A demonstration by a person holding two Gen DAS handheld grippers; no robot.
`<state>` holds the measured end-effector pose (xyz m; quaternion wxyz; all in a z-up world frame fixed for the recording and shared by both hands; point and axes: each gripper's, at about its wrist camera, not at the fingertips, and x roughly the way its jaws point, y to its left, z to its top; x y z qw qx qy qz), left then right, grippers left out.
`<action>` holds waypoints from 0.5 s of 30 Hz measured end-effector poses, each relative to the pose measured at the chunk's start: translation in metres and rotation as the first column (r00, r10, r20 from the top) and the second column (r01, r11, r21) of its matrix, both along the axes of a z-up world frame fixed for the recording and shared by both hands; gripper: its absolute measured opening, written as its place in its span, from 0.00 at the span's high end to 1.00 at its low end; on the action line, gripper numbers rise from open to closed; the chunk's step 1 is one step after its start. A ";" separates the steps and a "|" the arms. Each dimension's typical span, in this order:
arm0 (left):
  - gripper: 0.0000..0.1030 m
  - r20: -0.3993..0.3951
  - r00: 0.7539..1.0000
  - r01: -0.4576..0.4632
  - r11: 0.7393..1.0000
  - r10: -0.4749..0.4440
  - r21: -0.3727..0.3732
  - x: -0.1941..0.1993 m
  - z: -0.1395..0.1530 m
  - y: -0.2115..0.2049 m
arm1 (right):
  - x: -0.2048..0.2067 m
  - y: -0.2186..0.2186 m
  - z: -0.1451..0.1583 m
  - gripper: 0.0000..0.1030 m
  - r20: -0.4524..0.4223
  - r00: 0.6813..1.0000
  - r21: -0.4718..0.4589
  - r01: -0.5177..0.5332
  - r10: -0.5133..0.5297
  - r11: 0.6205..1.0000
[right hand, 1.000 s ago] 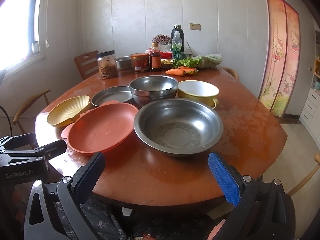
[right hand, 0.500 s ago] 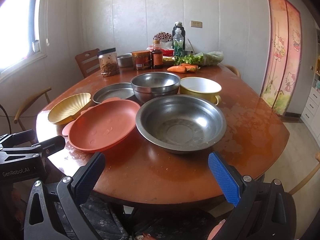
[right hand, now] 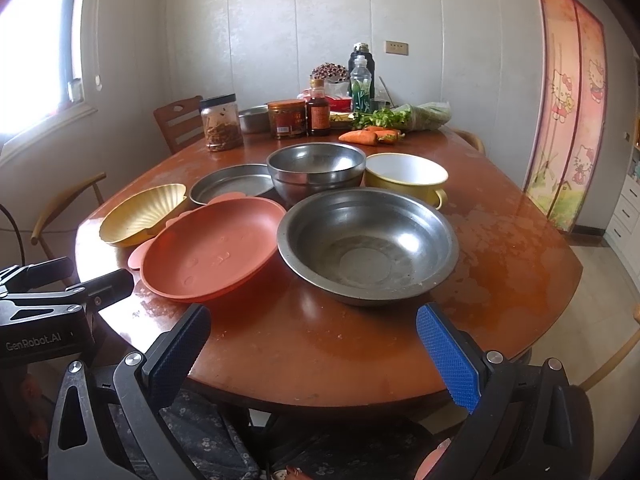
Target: Organize plates and bowls
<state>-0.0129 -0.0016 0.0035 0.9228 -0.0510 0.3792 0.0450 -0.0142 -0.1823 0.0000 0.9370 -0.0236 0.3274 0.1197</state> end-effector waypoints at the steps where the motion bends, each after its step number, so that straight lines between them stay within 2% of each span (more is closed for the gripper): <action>1: 0.01 0.000 1.000 -0.001 1.000 0.001 0.001 0.000 0.000 -0.001 | 0.000 0.000 0.000 0.00 0.001 1.000 0.000 -0.001 0.001 1.000; 15: 0.01 0.002 1.000 -0.029 0.999 0.029 -0.013 -0.003 0.001 0.013 | 0.001 0.010 0.007 0.00 0.014 0.999 0.041 -0.051 0.050 0.998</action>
